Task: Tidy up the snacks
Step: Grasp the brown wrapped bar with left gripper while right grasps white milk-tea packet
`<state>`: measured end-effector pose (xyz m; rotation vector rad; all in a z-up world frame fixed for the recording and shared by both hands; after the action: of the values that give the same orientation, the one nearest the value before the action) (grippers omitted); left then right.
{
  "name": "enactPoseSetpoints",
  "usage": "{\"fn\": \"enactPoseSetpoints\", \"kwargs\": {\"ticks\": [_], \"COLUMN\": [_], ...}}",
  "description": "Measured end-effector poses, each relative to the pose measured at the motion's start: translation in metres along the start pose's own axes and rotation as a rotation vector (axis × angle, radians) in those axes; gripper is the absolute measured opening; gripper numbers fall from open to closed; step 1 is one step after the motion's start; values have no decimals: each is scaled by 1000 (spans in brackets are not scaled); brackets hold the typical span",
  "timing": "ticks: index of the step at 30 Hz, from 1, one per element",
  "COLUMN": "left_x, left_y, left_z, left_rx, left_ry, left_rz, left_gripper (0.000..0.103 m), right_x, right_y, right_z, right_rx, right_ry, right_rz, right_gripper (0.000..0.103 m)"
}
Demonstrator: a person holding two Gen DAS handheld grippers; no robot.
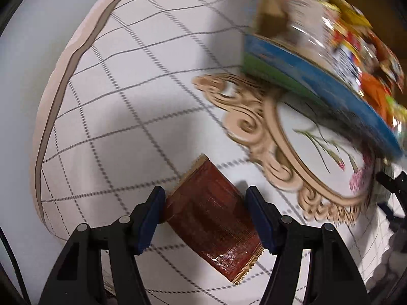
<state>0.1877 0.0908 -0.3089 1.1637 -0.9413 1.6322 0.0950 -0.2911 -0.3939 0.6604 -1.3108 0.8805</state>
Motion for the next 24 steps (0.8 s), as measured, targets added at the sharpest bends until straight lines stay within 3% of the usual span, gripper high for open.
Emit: {"fn": "enactPoseSetpoints", "kwargs": {"ticks": [4, 9, 11, 13, 16, 17, 24], "left_x": [-5, -5, -12, -20, -24, -30, -54], "left_y": [19, 32, 38, 25, 17, -4, -24], "left_z": [14, 30, 38, 43, 35, 37, 11], "left_rx": [-39, -57, -56, -44, -16, 0, 128], "left_ry": [13, 20, 26, 37, 56, 65, 93], "left_rz": [-7, -9, -17, -25, -39, -46, -86], "left_gripper": [64, 65, 67, 71, 74, 75, 77], "right_x": [4, 1, 6, 11, 17, 17, -9], "right_y": [5, 14, 16, 17, 7, 5, -11], "right_z": [29, 79, 89, 111, 125, 125, 100], "right_rx": [79, 163, 139, 69, -80, -106, -160], "right_ry": [52, 75, 71, 14, -77, -69, 53], "right_rz": [0, -93, -111, -117, -105, -95, -100], "right_gripper": [70, 70, 76, 95, 96, 96, 96]}}
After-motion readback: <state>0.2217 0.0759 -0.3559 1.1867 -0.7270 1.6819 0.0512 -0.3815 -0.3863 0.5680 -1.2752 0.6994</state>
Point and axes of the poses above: each gripper's, at about its wrist camera, not at the fingertips, and x roughly against the way its jaws point, z to its right, y to its underside, the point moved 2 cm from there along -x, roughly the way its jaws point, and after that the axes turned 13 degrees about y, right-handed, at the moved point
